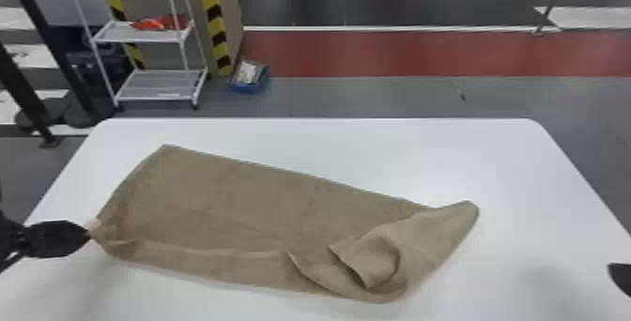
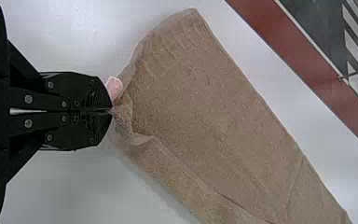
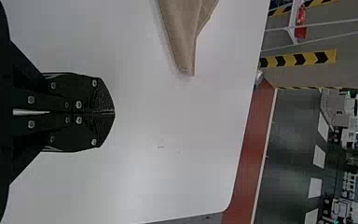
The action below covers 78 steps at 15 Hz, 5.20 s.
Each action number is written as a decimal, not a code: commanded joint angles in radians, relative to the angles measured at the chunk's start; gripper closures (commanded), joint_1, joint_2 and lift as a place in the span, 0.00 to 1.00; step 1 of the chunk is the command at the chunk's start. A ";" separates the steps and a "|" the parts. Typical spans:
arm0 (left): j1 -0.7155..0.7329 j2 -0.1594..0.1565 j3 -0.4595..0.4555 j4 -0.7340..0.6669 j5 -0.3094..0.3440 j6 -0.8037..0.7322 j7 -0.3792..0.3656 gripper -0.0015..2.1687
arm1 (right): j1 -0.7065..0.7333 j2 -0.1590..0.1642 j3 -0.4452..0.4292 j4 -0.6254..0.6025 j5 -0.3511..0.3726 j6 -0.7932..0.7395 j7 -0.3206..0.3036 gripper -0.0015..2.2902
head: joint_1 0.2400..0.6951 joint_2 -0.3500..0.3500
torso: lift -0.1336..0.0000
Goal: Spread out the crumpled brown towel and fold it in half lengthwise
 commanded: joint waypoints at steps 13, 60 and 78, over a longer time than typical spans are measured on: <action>0.014 -0.020 -0.025 -0.033 -0.002 -0.033 -0.013 0.92 | -0.400 0.147 0.932 0.136 0.526 0.400 0.003 0.13 | 1.00 1.00 | 0.07; -0.040 -0.014 -0.061 0.033 -0.011 -0.066 -0.008 0.92 | 0.077 -0.122 0.573 -0.438 0.587 0.719 0.283 0.03 | 1.00 0.86 | 0.07; -0.029 -0.022 -0.053 0.016 -0.034 -0.063 -0.022 0.92 | -0.262 -0.160 0.901 -0.003 0.650 0.246 0.334 0.13 | 1.00 1.00 | 0.07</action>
